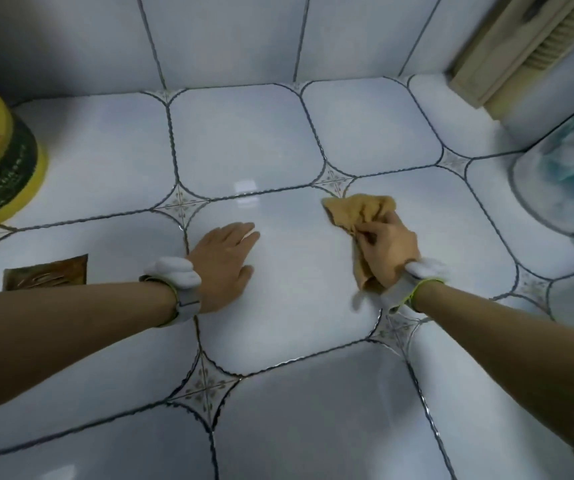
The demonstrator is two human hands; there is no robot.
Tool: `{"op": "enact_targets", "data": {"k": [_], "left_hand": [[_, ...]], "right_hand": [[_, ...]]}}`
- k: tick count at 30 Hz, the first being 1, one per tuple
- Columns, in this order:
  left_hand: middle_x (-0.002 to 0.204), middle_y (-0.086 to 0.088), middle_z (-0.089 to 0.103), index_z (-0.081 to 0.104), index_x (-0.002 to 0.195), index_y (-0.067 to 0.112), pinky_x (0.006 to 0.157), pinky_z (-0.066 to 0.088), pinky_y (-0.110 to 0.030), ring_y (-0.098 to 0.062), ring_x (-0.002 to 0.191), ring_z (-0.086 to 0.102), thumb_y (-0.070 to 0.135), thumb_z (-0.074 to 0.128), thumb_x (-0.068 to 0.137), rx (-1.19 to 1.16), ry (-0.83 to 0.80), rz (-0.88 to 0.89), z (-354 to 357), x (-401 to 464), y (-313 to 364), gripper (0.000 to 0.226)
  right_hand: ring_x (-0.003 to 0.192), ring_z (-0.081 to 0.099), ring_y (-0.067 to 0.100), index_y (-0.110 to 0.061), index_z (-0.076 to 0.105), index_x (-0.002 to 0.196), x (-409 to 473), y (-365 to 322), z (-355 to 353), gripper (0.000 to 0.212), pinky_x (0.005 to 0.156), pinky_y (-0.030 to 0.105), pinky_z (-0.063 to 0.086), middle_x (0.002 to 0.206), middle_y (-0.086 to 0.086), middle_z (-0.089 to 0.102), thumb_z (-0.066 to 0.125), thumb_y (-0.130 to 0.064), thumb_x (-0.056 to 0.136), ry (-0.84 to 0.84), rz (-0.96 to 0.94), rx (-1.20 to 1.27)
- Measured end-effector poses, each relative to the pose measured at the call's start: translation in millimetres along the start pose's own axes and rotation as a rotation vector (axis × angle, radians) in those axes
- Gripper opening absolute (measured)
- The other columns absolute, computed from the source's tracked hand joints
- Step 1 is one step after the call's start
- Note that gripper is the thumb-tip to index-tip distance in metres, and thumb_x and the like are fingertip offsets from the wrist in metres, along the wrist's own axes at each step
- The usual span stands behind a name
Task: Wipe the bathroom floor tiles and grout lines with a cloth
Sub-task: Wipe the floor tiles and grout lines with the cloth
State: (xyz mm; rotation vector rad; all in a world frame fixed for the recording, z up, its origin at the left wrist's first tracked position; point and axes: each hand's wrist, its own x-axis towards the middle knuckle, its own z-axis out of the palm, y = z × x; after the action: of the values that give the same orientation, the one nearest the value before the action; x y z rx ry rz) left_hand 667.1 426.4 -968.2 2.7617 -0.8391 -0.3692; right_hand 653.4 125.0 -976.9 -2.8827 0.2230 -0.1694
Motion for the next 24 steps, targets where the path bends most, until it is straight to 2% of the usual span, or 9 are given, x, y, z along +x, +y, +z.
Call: {"op": "enact_targets", "data": {"k": [2,5,8,11,14,17,19,21,24], "left_hand": [[0.158,-0.006,0.020,0.025,0.149,0.010,0.119,0.012,-0.036,-0.020,0.145,0.017,0.026,0.044,0.095,-0.028,0.050,0.008,0.0,8.7,10.5,0.058],[0.155,-0.008,0.028,0.033,0.146,0.008,0.118,0.017,-0.038,-0.023,0.143,0.024,0.025,0.044,0.093,-0.029,0.076,0.050,10.2,10.6,24.2,0.057],[0.157,-0.004,0.023,0.028,0.148,0.012,0.119,0.015,-0.038,-0.020,0.144,0.019,0.027,0.044,0.094,0.024,0.022,0.082,19.8,10.0,32.3,0.059],[0.159,-0.001,0.013,0.020,0.150,0.015,0.120,0.011,-0.038,-0.018,0.146,0.010,0.031,0.039,0.096,0.055,-0.012,0.090,22.8,15.4,37.7,0.060],[0.160,0.001,0.007,0.016,0.151,0.017,0.120,0.007,-0.037,-0.017,0.147,0.005,0.032,0.037,0.097,0.044,-0.021,0.071,24.6,28.8,47.4,0.060],[0.160,0.000,0.008,0.016,0.151,0.017,0.120,0.006,-0.036,-0.017,0.147,0.005,0.034,0.038,0.097,0.029,-0.009,0.069,26.9,42.5,58.4,0.061],[0.160,-0.001,0.010,0.018,0.151,0.016,0.120,0.008,-0.037,-0.018,0.147,0.007,0.037,0.041,0.095,0.022,0.013,0.103,30.0,56.7,70.8,0.064],[0.160,-0.001,0.010,0.018,0.151,0.017,0.120,0.008,-0.038,-0.018,0.147,0.007,0.043,0.043,0.093,0.026,0.008,0.146,32.3,73.0,83.2,0.068],[0.160,-0.003,0.012,0.019,0.151,0.017,0.119,0.011,-0.039,-0.020,0.147,0.010,0.066,0.045,0.083,0.099,-0.022,0.205,37.0,90.9,96.1,0.088]], "right_hand": [[0.074,0.060,0.031,-0.031,0.074,0.103,-48.3,-17.5,3.3,0.016,0.063,0.035,0.049,0.100,0.005,0.054,0.064,-0.026,0.091,-0.032,-0.145,0.071],[0.065,0.049,0.018,-0.038,0.066,0.103,-125.0,-40.7,1.8,0.015,0.048,0.029,0.041,0.090,-0.006,0.040,0.055,-0.034,0.095,-0.252,-0.461,0.175],[0.071,0.045,0.016,-0.036,0.065,0.109,-135.1,-11.5,4.0,0.017,0.055,0.029,0.038,0.089,-0.003,0.045,0.053,-0.035,0.097,-0.332,-0.627,0.170],[0.073,0.053,0.020,-0.033,0.070,0.104,-85.0,53.7,-5.6,0.014,0.067,0.031,0.047,0.092,-0.003,0.050,0.065,-0.031,0.092,-0.126,-0.265,0.105],[0.084,0.057,0.035,-0.026,0.073,0.113,-28.3,137.2,-28.0,0.025,0.077,0.036,0.043,0.102,0.010,0.052,0.061,-0.035,0.092,0.131,0.276,-0.059],[0.113,0.054,0.040,-0.019,0.065,0.128,-11.6,161.3,-35.8,0.039,0.094,0.040,0.043,0.130,0.018,0.052,0.053,-0.039,0.096,0.103,0.568,-0.074],[0.111,0.057,0.037,-0.023,0.069,0.122,-25.1,143.1,-30.3,0.032,0.092,0.037,0.044,0.132,0.013,0.055,0.058,-0.035,0.094,0.105,0.445,-0.027],[0.090,0.061,0.027,-0.033,0.072,0.112,-53.8,112.6,-21.2,0.022,0.076,0.028,0.045,0.117,0.002,0.058,0.063,-0.033,0.091,0.089,0.191,0.020],[0.067,0.048,0.011,-0.041,0.066,0.111,-100.0,81.5,-17.5,0.022,0.058,0.018,0.033,0.092,-0.010,0.042,0.060,-0.039,0.090,-0.098,-0.172,0.104]]}}
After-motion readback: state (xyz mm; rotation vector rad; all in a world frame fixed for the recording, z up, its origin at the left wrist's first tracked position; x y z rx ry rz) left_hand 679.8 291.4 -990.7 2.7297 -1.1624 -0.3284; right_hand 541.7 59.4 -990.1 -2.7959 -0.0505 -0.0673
